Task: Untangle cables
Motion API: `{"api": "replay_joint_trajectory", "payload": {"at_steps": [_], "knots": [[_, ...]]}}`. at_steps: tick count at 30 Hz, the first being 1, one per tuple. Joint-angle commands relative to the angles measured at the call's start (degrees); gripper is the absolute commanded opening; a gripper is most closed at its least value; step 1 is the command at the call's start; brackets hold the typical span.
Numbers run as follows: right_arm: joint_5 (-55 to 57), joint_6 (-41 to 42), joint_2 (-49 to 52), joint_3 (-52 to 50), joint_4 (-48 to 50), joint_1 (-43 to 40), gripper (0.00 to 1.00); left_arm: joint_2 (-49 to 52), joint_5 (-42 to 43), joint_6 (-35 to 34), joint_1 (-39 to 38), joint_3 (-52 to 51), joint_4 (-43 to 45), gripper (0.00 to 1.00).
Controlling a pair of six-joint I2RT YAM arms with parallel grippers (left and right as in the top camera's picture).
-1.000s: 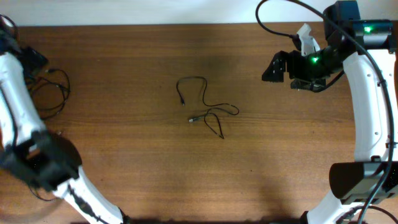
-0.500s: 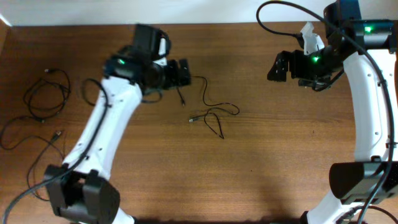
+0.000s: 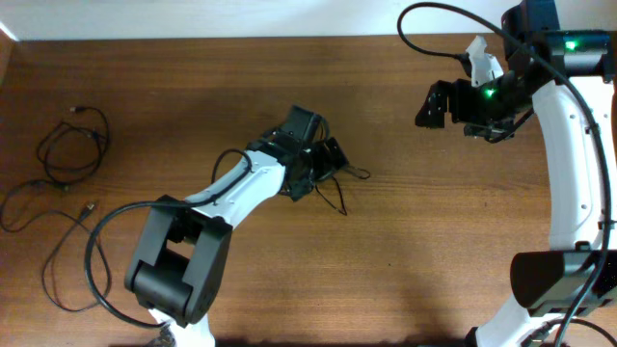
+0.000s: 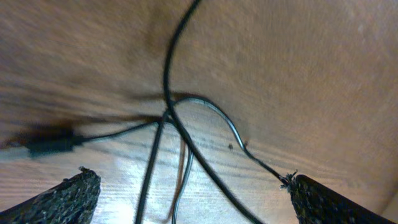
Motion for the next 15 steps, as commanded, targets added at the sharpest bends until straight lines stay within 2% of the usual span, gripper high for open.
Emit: {"api": "replay_joint_trajectory", "payload": {"at_steps": [1, 3, 4, 7, 8, 9, 10, 11, 15], "knots": [[0.5, -0.6, 0.2, -0.2, 0.0, 0.1, 0.99, 3.2, 0.9, -0.6, -2.9, -0.4, 0.9, 1.0], [0.5, -0.6, 0.2, -0.2, 0.0, 0.1, 0.99, 5.4, 0.8, -1.2, -3.1, -0.4, 0.9, 0.97], [0.5, -0.6, 0.2, -0.2, 0.0, 0.1, 0.99, 6.0, 0.7, -1.2, -3.0, -0.4, 1.4, 0.87], [0.6, -0.6, 0.2, -0.2, 0.0, 0.1, 0.99, 6.2, -4.5, -0.9, -2.9, -0.4, 4.3, 0.37], [0.7, -0.6, 0.2, -0.2, 0.0, 0.1, 0.99, 6.2, -8.2, 1.9, -2.9, -0.4, 4.3, 0.24], [0.7, -0.6, 0.2, -0.2, 0.0, 0.1, 0.99, 6.2, -13.0, 6.3, -2.9, -0.4, 4.1, 0.03], [0.7, -0.6, 0.2, -0.2, 0.0, 0.1, 0.99, 6.2, -17.9, 11.2, -2.9, -0.4, 3.2, 0.0], [0.7, -0.6, 0.2, -0.2, 0.0, 0.1, 0.99, 6.2, -19.4, 15.5, -2.9, -0.4, 2.6, 0.0], [0.7, -0.7, 0.2, -0.2, 0.0, 0.1, 0.99, 1.7, -13.8, 32.8, -2.9, -0.4, 1.8, 0.0]]}}
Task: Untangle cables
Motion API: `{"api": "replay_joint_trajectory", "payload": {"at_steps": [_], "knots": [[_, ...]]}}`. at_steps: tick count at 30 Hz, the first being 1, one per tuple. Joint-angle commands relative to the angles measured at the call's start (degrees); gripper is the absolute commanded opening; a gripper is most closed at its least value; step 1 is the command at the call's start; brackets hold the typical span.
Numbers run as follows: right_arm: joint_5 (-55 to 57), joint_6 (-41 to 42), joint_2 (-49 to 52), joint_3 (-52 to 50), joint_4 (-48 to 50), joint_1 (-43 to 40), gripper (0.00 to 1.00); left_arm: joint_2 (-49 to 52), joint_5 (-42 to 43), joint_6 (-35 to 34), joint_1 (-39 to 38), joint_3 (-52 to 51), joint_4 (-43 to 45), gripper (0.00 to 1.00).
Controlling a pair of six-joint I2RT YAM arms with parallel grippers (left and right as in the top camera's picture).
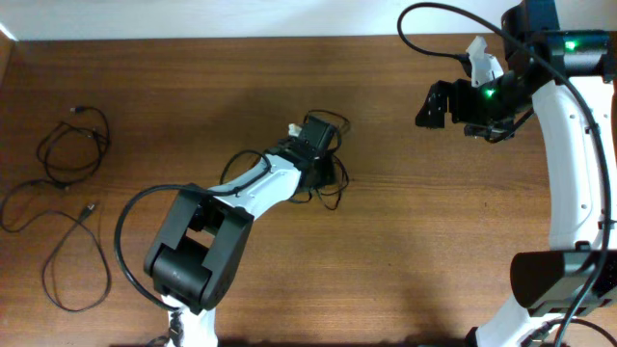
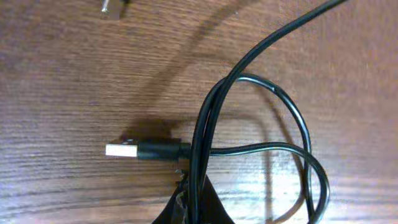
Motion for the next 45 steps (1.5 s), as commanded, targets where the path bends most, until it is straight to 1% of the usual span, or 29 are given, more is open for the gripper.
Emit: {"api": "replay_joint_trajectory", "payload": {"at_steps": [1, 4, 5, 8, 9, 11, 12, 13, 14, 16, 17, 18, 19, 20, 21, 22, 24, 26, 28, 30, 32, 35, 36, 37, 39, 40, 43, 45], "knots": [[0.5, -0.7, 0.2, -0.2, 0.0, 0.1, 0.99, -7.6, 3.0, 13.9, -0.1, -0.5, -1.3, 0.0], [0.5, -0.6, 0.2, -0.2, 0.2, 0.1, 0.99, -27.4, 2.8, 22.9, 0.0, -0.4, -1.4, 0.0], [0.5, -0.6, 0.2, -0.2, 0.2, 0.1, 0.99, -31.2, 2.8, 24.6, 1.0, -0.4, -1.4, 0.0], [0.5, -0.6, 0.2, -0.2, -0.2, 0.1, 0.99, -39.1, 2.9, 26.6, 6.8, -0.4, -2.4, 0.0], [0.5, -0.6, 0.2, -0.2, -0.5, 0.1, 0.99, -39.9, 3.1, 26.6, 9.5, 0.0, -2.5, 0.0], [0.5, -0.6, 0.2, -0.2, -0.5, 0.1, 0.99, -39.1, 7.9, 28.1, 17.0, 4.1, -2.8, 0.0], [0.5, -0.6, 0.2, -0.2, -0.5, 0.1, 0.99, -36.4, 8.6, 30.1, 23.0, 10.8, -2.9, 0.0], [0.5, -0.6, 0.2, -0.2, -0.5, 0.1, 0.99, -33.8, 8.6, 30.9, 26.2, 15.2, -2.8, 0.0], [0.5, -0.6, 0.2, -0.2, -0.6, 0.1, 0.99, -30.2, 8.6, 30.9, 30.4, 20.0, 0.1, 0.0], [0.5, -0.6, 0.2, -0.2, -0.9, 0.1, 0.99, -24.5, 8.6, 29.5, 37.8, 21.7, 11.9, 0.0], [0.5, -0.6, 0.2, -0.2, -0.9, 0.1, 0.99, -19.9, 8.4, 27.2, 42.2, 21.7, 18.5, 0.0], [0.5, -0.6, 0.2, -0.2, -0.9, 0.1, 0.99, -16.8, 7.5, 26.9, 44.7, 21.7, 21.2, 0.0], [0.5, -0.6, 0.2, -0.2, -1.0, 0.1, 0.99, -13.9, 3.9, 27.0, 46.7, 21.7, 22.8, 0.0], [0.5, -0.4, 0.2, -0.2, -1.1, 0.1, 0.99, -9.5, -3.6, 27.0, 49.2, 21.7, 24.5, 0.0], [0.5, -0.4, 0.2, -0.2, -1.3, 0.1, 0.99, -4.7, -8.8, 27.0, 51.8, 21.7, 25.7, 0.0], [0.5, -0.4, 0.2, -0.2, -1.6, 0.1, 0.99, 0.4, -10.6, 27.0, 54.3, 21.7, 25.7, 0.0], [0.5, -0.4, 0.2, -0.2, -2.2, 0.1, 0.99, 7.5, -10.5, 27.0, 57.6, 21.7, 25.0, 0.0], [0.3, -0.4, 0.2, -0.2, -2.4, 0.3, 0.99, 10.8, -10.5, 27.0, 58.8, 21.7, 24.6, 0.0], [0.3, -0.2, 0.2, -0.2, -2.3, 1.2, 0.99, 11.6, -10.6, 27.0, 58.9, 21.7, 23.2, 0.0], [0.3, -0.2, 0.2, -0.2, -1.9, 2.0, 0.99, 11.6, -10.6, 27.0, 58.9, 21.7, 20.3, 0.09], [0.3, -0.2, 0.2, -0.2, -1.9, 2.9, 0.99, 11.6, -10.6, 27.0, 58.9, 21.7, 16.5, 0.13], [0.3, -0.2, 0.2, -0.2, -1.9, 3.2, 0.99, 11.6, -10.6, 27.0, 58.9, 21.7, 16.4, 0.44], [0.3, -0.2, 0.2, -0.2, -1.9, 3.2, 0.99, 11.6, -10.5, 27.0, 58.9, 21.7, 16.3, 0.57], [0.3, -0.2, 0.2, -0.2, -1.9, 3.2, 0.99, 11.3, -9.8, 27.1, 58.9, 21.7, 16.0, 0.75], [0.3, -0.2, 0.2, -0.2, -1.9, 3.2, 0.99, 10.1, -6.8, 28.1, 58.9, 21.7, 16.0, 0.89], [0.3, -0.2, 0.2, -0.2, -1.9, 3.2, 0.99, 7.2, -2.9, 28.1, 58.9, 21.7, 16.2, 1.0], [0.3, -0.2, 0.2, -0.2, -1.9, 3.2, 0.99, 1.3, 0.6, 28.1, 58.9, 21.8, 17.1, 0.99], [0.3, -0.2, 0.2, -0.2, -1.9, 3.2, 0.99, -6.8, 5.4, 28.1, 58.9, 21.8, 17.0, 0.99]]}}
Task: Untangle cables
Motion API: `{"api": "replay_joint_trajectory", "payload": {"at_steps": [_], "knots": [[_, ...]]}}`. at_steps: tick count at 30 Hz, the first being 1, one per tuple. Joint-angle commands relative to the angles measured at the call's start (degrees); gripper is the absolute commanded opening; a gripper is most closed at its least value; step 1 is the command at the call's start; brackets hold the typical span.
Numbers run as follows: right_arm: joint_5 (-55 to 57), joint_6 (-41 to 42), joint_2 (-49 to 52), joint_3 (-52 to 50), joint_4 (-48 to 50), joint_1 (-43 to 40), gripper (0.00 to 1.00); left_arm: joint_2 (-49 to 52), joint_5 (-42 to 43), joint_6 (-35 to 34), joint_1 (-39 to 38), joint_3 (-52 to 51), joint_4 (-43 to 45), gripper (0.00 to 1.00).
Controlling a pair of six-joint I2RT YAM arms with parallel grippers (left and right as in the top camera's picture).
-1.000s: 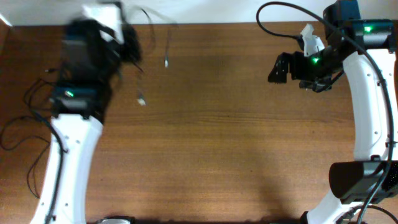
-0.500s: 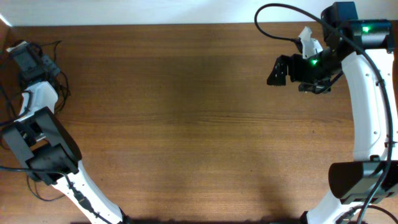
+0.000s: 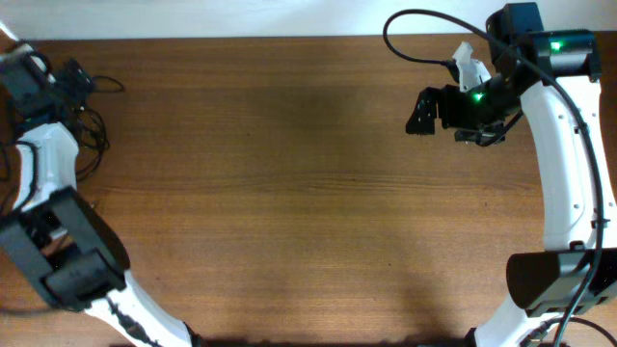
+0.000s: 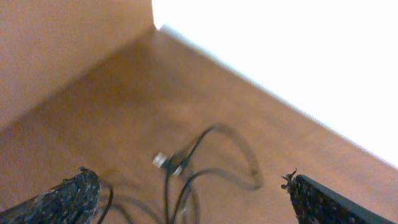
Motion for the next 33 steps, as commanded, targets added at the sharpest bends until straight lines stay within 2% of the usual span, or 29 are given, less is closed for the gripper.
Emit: {"api": "replay_joint_trajectory", "payload": {"at_steps": [1, 3, 5, 9, 14, 33], "knots": [[0.3, -0.3, -0.1, -0.1, 0.0, 0.6, 0.99, -13.2, 9.2, 0.3, 0.0, 0.4, 0.3, 0.99], [0.5, -0.3, -0.6, -0.1, 0.0, 0.6, 0.99, -21.4, 21.2, 0.3, 0.0, 0.4, -2.6, 0.99], [0.6, -0.3, -3.3, 0.9, 0.2, 0.5, 0.99, -30.2, 29.4, 0.2, -0.5, 0.4, -10.8, 0.99], [3.8, -0.3, -11.6, 1.3, -2.8, 0.5, 0.99, -43.5, 29.3, 0.1, -5.8, 0.4, -26.8, 0.99], [6.5, 0.7, -20.8, 1.3, -5.6, 0.5, 0.99, -47.2, 29.3, 0.1, -8.6, 0.4, -38.2, 0.99], [6.3, 1.6, -21.5, 1.2, -5.6, 0.5, 0.99, -47.1, 29.3, 0.1, -8.6, 0.4, -39.9, 0.99]]}}
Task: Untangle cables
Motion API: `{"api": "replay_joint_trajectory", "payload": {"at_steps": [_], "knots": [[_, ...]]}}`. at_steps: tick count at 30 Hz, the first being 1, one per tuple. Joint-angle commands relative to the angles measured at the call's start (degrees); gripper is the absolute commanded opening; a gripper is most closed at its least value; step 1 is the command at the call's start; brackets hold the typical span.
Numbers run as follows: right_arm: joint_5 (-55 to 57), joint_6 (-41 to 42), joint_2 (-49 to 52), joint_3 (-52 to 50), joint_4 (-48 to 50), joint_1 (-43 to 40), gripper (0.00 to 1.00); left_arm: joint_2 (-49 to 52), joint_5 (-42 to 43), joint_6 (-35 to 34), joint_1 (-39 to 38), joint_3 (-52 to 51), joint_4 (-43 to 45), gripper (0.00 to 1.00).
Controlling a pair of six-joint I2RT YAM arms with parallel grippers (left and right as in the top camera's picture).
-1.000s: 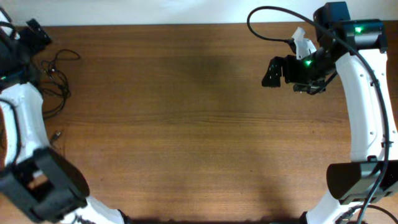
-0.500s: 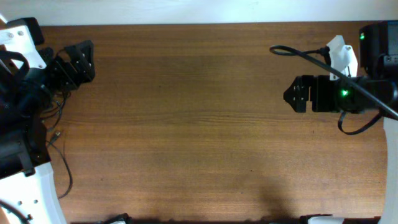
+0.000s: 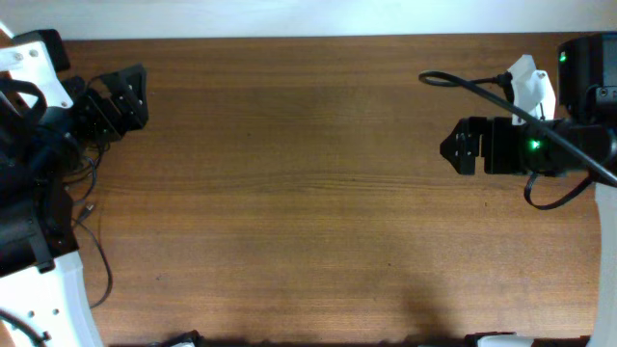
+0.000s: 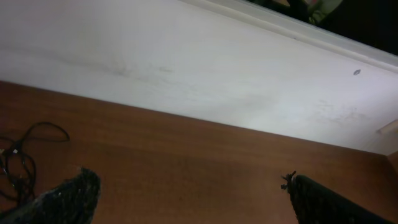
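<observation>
Thin black cables (image 3: 89, 207) lie at the table's left edge, mostly hidden under my left arm; single strands trail toward the front. In the left wrist view a loop of cable (image 4: 17, 163) shows at the far left on the wood. My left gripper (image 3: 123, 100) points right, off to the right of the cables, open with nothing between its fingertips (image 4: 65, 199). My right gripper (image 3: 461, 146) hovers over the right side of the table, far from the cables; its jaws are too dark to read.
A white wall (image 4: 186, 74) runs along the table's far edge. The right arm's own black lead (image 3: 463, 83) arcs above the table at the back right. Brown tabletop (image 3: 289, 193) spans the middle.
My left gripper, then open right over the cables in the far left corner, now points right across the table toward the wall. The right gripper has shifted right and nearer the front.
My left gripper stood open over a tangled cable at the table's middle, then shut on it there. Later it was open in the far left corner with that cable lying beside the others, the middle bare. Now it faces away from the pile.
</observation>
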Motion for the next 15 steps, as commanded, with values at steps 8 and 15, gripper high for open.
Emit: {"api": "replay_joint_trajectory", "payload": {"at_steps": [8, 15], "knots": [[0.9, 3.4, -0.6, 0.5, -0.2, 0.5, 0.99, 0.0, 0.6, 0.1, -0.2, 0.0, 0.1, 0.99], [3.3, 1.6, -1.1, 0.5, 2.2, 0.5, 0.99, 0.0, 0.6, 0.1, -0.2, 0.0, 0.1, 0.99]]}}
